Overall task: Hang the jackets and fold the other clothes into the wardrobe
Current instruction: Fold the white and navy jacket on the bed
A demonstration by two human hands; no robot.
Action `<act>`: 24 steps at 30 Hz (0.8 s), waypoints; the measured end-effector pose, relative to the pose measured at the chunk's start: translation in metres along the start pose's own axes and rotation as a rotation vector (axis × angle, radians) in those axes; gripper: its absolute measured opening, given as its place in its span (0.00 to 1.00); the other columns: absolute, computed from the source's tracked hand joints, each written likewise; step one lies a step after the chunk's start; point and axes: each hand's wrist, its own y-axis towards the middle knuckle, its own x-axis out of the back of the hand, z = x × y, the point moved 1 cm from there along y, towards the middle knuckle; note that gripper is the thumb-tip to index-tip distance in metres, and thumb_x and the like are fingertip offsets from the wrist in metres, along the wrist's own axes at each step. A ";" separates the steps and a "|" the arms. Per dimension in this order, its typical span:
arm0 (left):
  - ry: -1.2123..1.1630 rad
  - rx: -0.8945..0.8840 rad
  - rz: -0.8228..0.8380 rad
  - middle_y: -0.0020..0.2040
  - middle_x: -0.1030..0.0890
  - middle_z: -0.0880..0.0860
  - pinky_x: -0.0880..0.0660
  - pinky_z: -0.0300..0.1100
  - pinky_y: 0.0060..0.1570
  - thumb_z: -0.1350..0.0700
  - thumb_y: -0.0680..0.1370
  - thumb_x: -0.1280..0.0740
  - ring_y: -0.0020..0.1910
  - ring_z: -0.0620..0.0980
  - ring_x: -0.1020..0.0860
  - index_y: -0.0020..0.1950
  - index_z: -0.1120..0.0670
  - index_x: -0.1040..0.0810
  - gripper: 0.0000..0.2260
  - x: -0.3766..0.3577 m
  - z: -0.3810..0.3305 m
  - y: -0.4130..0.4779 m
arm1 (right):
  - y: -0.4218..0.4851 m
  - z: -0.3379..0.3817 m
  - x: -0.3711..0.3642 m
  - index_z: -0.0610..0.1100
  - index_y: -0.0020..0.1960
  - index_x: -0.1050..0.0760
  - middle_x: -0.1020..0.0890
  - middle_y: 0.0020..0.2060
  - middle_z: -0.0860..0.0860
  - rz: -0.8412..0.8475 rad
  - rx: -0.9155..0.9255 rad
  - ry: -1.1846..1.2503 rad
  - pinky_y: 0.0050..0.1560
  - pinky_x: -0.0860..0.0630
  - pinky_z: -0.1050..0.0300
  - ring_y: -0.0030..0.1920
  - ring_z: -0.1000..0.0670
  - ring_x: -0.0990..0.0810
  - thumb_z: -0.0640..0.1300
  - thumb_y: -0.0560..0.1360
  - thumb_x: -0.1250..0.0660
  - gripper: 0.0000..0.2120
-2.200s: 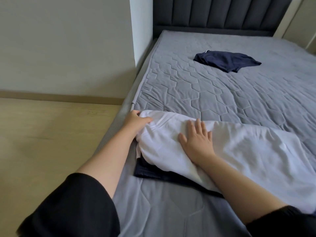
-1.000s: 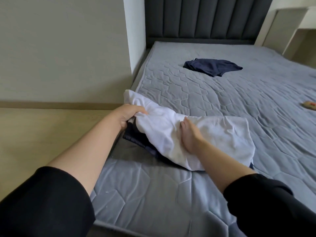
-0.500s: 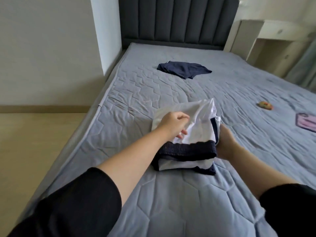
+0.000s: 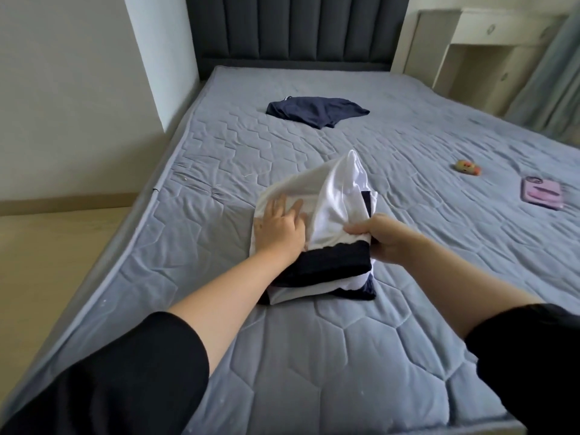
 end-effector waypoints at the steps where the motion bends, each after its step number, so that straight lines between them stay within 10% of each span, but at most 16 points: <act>1: -0.007 0.023 0.002 0.79 0.53 0.48 0.54 0.59 0.73 0.47 0.83 0.54 0.77 0.49 0.57 0.76 0.43 0.43 0.21 0.000 0.003 0.000 | 0.000 -0.004 0.002 0.31 0.56 0.24 0.17 0.41 0.41 -0.073 0.014 -0.031 0.38 0.20 0.53 0.39 0.44 0.16 0.29 0.74 0.34 0.10; 5: 0.024 0.056 0.036 0.79 0.57 0.48 0.54 0.61 0.72 0.44 0.83 0.55 0.77 0.49 0.60 0.78 0.43 0.48 0.22 -0.003 0.010 -0.003 | 0.006 -0.019 -0.001 0.29 0.59 0.27 0.23 0.45 0.39 -0.352 0.011 -0.166 0.45 0.26 0.48 0.44 0.42 0.23 0.35 0.75 0.32 0.16; 11: -0.174 0.126 -0.074 0.79 0.51 0.48 0.52 0.59 0.74 0.46 0.83 0.54 0.77 0.50 0.56 0.77 0.46 0.41 0.21 0.014 0.020 0.000 | 0.005 -0.014 -0.026 0.37 0.51 0.26 0.22 0.39 0.45 -0.122 -0.059 0.015 0.27 0.25 0.62 0.34 0.50 0.21 0.35 0.79 0.38 0.03; 14: 0.165 -0.174 -0.175 0.79 0.50 0.49 0.54 0.59 0.73 0.45 0.83 0.54 0.77 0.53 0.56 0.77 0.47 0.42 0.23 0.020 0.021 -0.003 | 0.008 -0.017 -0.024 0.39 0.50 0.29 0.24 0.39 0.46 -0.198 -0.090 -0.124 0.27 0.28 0.59 0.36 0.50 0.24 0.37 0.79 0.37 0.01; 19: 0.358 -0.465 0.160 0.78 0.46 0.47 0.61 0.57 0.72 0.40 0.81 0.55 0.77 0.51 0.59 0.77 0.45 0.46 0.25 0.001 0.011 -0.001 | 0.024 -0.015 0.002 0.41 0.58 0.33 0.27 0.43 0.45 -0.474 0.080 -0.500 0.40 0.30 0.53 0.43 0.46 0.27 0.42 0.77 0.38 0.11; 21: 0.296 -0.491 0.122 0.69 0.30 0.48 0.52 0.58 0.72 0.41 0.81 0.53 0.75 0.53 0.44 0.68 0.47 0.30 0.22 0.001 0.004 0.002 | 0.030 -0.007 0.007 0.44 0.59 0.31 0.27 0.45 0.49 -0.577 0.258 -0.517 0.41 0.33 0.56 0.42 0.49 0.28 0.48 0.77 0.39 0.13; 24: 0.062 -0.498 -0.001 0.40 0.24 0.47 0.36 0.52 0.62 0.48 0.82 0.47 0.54 0.52 0.27 0.35 0.47 0.27 0.18 0.006 -0.006 0.008 | 0.047 0.000 0.002 0.46 0.32 0.37 0.34 0.30 0.51 -0.526 0.326 -0.583 0.30 0.40 0.57 0.30 0.51 0.35 0.52 0.77 0.39 0.18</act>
